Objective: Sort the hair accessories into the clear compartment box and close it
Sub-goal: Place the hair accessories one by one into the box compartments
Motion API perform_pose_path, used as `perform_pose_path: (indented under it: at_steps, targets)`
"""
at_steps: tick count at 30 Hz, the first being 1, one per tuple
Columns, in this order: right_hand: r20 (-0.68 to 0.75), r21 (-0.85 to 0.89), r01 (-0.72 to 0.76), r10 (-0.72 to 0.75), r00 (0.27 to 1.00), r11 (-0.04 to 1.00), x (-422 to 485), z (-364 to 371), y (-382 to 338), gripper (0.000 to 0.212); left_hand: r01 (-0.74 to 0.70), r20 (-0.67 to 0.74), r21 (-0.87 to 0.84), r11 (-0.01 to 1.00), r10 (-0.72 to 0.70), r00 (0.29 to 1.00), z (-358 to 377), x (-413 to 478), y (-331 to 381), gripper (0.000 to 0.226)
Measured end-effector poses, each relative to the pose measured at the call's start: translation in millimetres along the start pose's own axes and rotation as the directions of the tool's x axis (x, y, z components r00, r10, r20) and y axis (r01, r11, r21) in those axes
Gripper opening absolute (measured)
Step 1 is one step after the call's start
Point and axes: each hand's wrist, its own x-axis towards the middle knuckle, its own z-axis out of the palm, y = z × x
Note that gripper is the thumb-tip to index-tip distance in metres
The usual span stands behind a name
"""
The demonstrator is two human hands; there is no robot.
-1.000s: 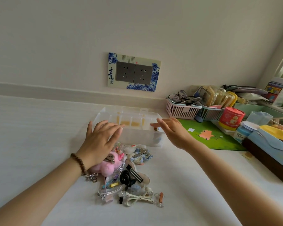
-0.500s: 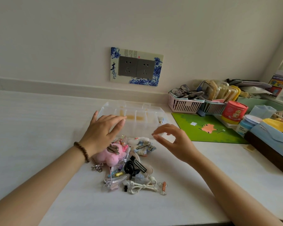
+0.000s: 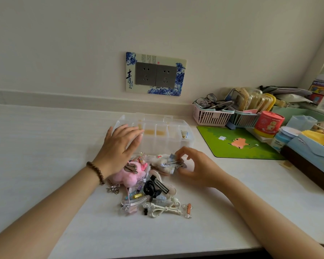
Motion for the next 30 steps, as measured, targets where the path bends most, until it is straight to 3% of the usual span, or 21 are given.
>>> perform_pose_path:
  at_steps: [6, 9, 12, 18, 26, 30]
  targets:
    - [-0.187, 0.457, -0.062, 0.164, 0.969, 0.887, 3, -13, -6, 0.005, -0.025, -0.015, -0.02, 0.999, 0.024, 1.0, 2, 1, 8, 0.073]
    - [-0.311, 0.544, -0.069, 0.278, 0.909, 0.836, 12, -27, -5, 0.004, -0.021, -0.016, -0.018, 1.0, 0.021, 1.0, 4, 0, 8, 0.072]
    - [-0.328, 0.566, -0.112, 0.348, 0.878, 0.817, 28, -47, 1, 0.013, -0.016, -0.018, -0.014, 1.0, 0.016, 1.0, 5, 1, 7, 0.073]
    - [-0.305, 0.328, -0.248, 0.35, 0.886, 0.912, 72, -85, 16, 0.025, -0.015, 0.024, 0.021, 1.0, 0.014, 1.0, 6, 1, 6, 0.075]
    - [0.013, -0.148, -0.313, 0.318, 0.948, 0.938, 111, -68, 20, 0.023, -0.003, 0.033, 0.053, 0.999, 0.001, 0.999, 7, 2, 5, 0.077]
    - [-0.113, -0.151, -0.251, 0.236, 0.965, 0.956, 104, -57, 21, 0.027, -0.007, 0.024, 0.049, 0.999, 0.006, 1.0, 6, 1, 3, 0.075]
